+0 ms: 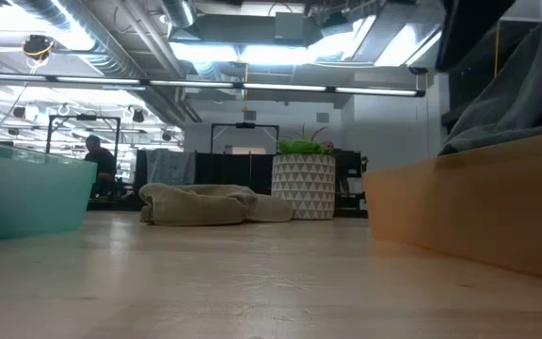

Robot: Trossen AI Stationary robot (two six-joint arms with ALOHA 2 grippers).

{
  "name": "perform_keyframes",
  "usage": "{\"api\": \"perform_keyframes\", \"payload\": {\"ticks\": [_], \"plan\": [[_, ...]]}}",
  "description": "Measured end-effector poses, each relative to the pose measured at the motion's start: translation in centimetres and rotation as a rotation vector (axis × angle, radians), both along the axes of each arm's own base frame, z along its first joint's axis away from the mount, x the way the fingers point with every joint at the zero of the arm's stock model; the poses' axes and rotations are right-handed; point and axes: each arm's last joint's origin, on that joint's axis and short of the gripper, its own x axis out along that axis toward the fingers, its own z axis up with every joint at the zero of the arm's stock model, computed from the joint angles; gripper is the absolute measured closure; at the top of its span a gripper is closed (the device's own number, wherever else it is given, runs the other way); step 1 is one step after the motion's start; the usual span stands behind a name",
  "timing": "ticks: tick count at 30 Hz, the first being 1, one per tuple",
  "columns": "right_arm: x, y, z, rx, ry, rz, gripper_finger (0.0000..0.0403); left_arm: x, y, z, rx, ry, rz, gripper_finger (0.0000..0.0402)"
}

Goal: Pick & Place hat
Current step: Put the brown cap into the blue bin

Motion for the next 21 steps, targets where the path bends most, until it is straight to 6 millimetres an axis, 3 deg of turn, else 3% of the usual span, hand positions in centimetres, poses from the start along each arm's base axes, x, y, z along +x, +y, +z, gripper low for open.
{"api": "perform_keyframes", "payload": {"ticks": [5, 9, 16, 21], "plan": [[-1.9, 1.3, 1.0, -0.147, -0.103, 0.005, 0.0208, 0.2, 1.7, -1.2, -0.009, 0.104, 0.059, 0.0353], [-2.0, 1.4, 1.4, -0.22, -0.192, 0.001, 0.0213, 0.6, 2.8, -1.6, -0.013, 0.134, 0.096, 0.036], [-1.9, 0.7, 1.4, -0.273, -0.162, 0.006, 0.0225, 1.6, 4.8, -3.5, 0.076, 0.296, 0.05, 0.036], [-2.4, 0.6, 0.7, -0.29, -0.158, -0.004, 0.023, 2.9, 6.4, -6.2, 0.089, 0.449, 0.034, 0.0337]]}}
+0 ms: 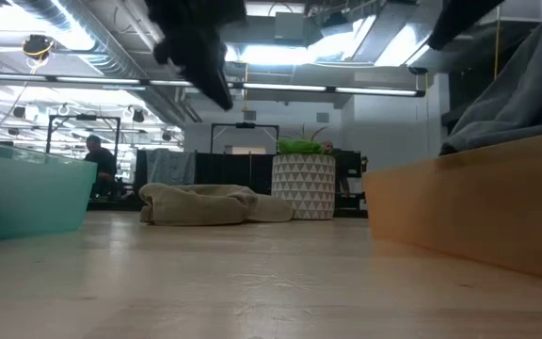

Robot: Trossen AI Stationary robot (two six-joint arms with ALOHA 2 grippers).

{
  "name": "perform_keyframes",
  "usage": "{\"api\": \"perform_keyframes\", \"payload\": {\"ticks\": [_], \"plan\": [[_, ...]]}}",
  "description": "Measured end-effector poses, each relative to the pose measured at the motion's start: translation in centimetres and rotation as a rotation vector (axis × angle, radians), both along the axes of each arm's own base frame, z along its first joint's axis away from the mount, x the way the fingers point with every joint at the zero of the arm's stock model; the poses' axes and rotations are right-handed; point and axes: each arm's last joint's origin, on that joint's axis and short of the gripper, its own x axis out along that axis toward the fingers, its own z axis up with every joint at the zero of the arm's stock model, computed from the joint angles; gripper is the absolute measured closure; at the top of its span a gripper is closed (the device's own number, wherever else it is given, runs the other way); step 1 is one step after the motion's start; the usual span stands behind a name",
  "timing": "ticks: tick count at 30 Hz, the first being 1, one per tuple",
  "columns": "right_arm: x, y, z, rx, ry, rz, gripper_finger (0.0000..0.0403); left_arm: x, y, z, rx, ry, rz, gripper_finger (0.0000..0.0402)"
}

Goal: Pick & Place hat
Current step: Put the brown cap into the blue bin

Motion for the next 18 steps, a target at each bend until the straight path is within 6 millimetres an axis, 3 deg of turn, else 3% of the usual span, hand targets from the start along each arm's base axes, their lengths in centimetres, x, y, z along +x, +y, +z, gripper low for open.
{"api": "perform_keyframes", "payload": {"ticks": [11, 18], "plan": [[-1.3, 0.8, -1.6, 0.114, -0.055, -0.061, 0.0231, 1.0, 4.3, -2.5, -0.029, 0.15, -0.081, 0.0225], [-2.1, 2.5, -1.8, 0.141, -0.081, 0.001, 0.0231, 1.1, 6.0, -4.8, -0.039, 0.305, -0.146, 0.019]]}}
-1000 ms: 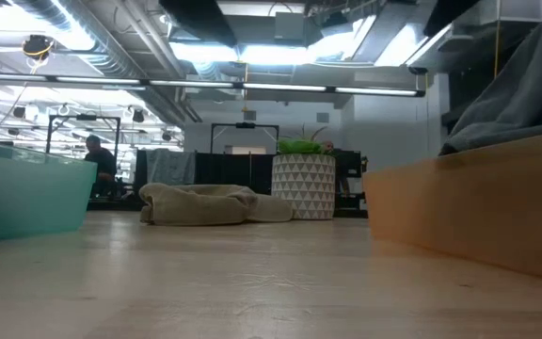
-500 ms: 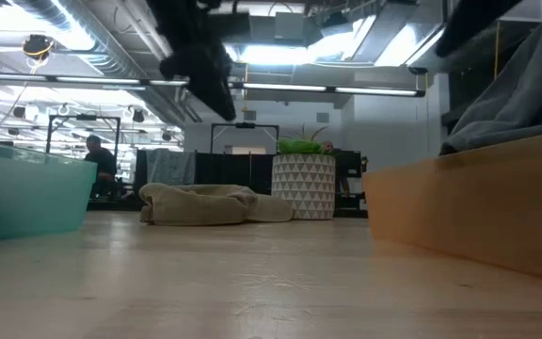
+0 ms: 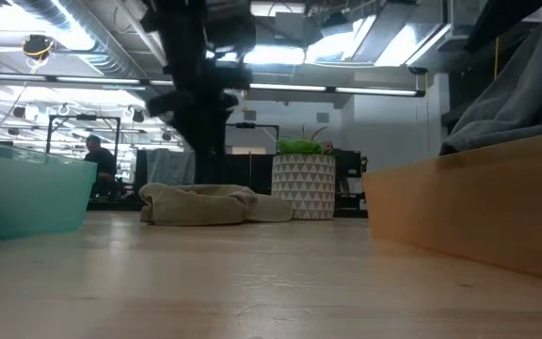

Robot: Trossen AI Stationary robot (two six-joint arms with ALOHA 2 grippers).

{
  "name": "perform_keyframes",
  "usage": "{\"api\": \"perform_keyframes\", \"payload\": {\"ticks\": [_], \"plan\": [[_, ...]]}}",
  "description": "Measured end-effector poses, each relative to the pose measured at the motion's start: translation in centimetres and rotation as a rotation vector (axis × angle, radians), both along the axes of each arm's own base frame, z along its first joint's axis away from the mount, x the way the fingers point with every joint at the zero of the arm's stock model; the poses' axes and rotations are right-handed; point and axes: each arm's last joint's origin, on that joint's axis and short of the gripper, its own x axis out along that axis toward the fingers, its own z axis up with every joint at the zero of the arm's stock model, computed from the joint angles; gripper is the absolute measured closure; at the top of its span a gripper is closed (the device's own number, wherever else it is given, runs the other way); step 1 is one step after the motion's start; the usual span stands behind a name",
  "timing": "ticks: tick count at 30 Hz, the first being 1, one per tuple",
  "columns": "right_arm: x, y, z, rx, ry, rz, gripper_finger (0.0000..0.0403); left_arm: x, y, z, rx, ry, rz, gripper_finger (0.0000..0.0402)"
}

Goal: Pick & Place hat
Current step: Put the brown cap into the blue bin

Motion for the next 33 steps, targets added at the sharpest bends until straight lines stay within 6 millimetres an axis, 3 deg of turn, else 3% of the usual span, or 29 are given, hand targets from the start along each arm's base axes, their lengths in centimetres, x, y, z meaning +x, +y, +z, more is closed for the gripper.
{"api": "perform_keyframes", "payload": {"ticks": [7, 23, 29, 33], "plan": [[-0.9, 1.4, -0.1, 0.011, -0.032, 0.04, 0.0231, 0.0, 0.4, -2.5, 0.096, 0.214, -0.09, 0.0195], [-0.5, 1.9, 0.0, 0.061, -0.078, 0.053, 0.0231, 0.8, 3.6, -7.3, -0.012, 0.31, -0.048, 0.0204], [-0.5, 2.0, 0.0, 0.064, -0.081, 0.053, 0.0231, 1.2, 3.7, -8.6, -0.049, 0.329, -0.059, 0.0235], [-0.4, 2.0, 0.0, 0.064, -0.089, 0.053, 0.0231, 1.3, 3.3, -8.9, -0.052, 0.345, -0.048, 0.0285]]}}
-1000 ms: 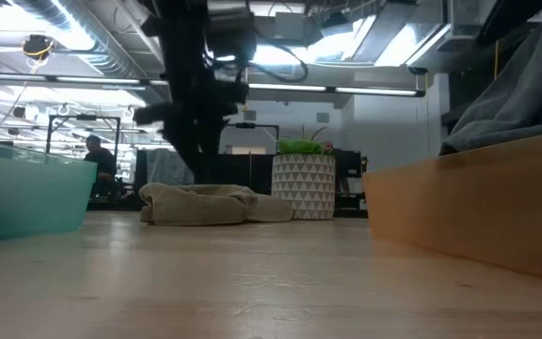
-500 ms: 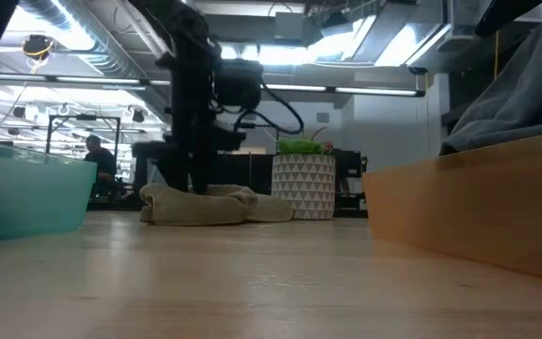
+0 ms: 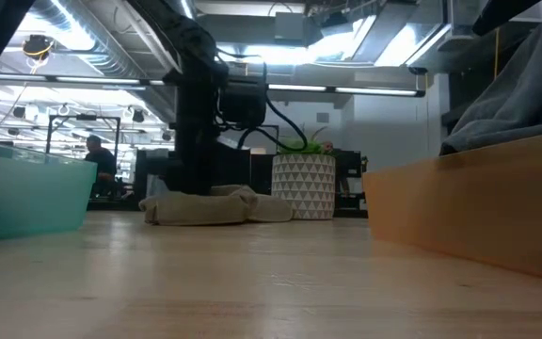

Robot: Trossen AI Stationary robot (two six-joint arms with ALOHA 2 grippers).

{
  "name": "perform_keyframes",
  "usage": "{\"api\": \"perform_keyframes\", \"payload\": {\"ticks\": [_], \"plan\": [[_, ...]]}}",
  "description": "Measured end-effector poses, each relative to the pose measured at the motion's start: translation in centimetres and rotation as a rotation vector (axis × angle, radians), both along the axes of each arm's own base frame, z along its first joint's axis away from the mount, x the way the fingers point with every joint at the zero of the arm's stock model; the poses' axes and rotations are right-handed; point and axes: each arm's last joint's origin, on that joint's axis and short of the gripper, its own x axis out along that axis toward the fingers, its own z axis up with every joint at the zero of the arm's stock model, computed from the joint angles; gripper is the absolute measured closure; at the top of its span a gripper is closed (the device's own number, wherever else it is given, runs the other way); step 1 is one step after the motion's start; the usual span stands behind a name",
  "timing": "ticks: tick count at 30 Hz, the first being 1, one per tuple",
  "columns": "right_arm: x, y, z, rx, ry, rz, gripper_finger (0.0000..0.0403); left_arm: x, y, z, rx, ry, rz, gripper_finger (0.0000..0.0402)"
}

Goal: Pick & Place hat
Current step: Put the brown cap into the blue bin

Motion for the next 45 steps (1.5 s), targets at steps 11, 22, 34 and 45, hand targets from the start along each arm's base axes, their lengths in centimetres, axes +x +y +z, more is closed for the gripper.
{"api": "perform_keyframes", "payload": {"ticks": [11, 22, 34, 45], "plan": [[0.0, 0.0, 0.0, -0.002, -0.006, 0.002, 0.0231, -0.1, -2.3, 3.5, 0.076, -0.141, 0.127, 0.0373], [0.6, -0.6, 0.3, -0.092, -0.089, -0.029, 0.0231, -2.8, -6.7, 12.4, 0.414, -0.491, 0.251, 0.0372], [3.8, -2.0, 1.2, -0.111, -0.316, -0.142, 0.0231, -6.0, -9.5, 17.6, 0.746, -0.736, 0.34, 0.0369], [7.8, -4.2, 2.6, -0.12, -0.425, -0.148, 0.0231, -5.9, -11.4, 18.7, 0.754, -0.888, 0.372, 0.0368]]}}
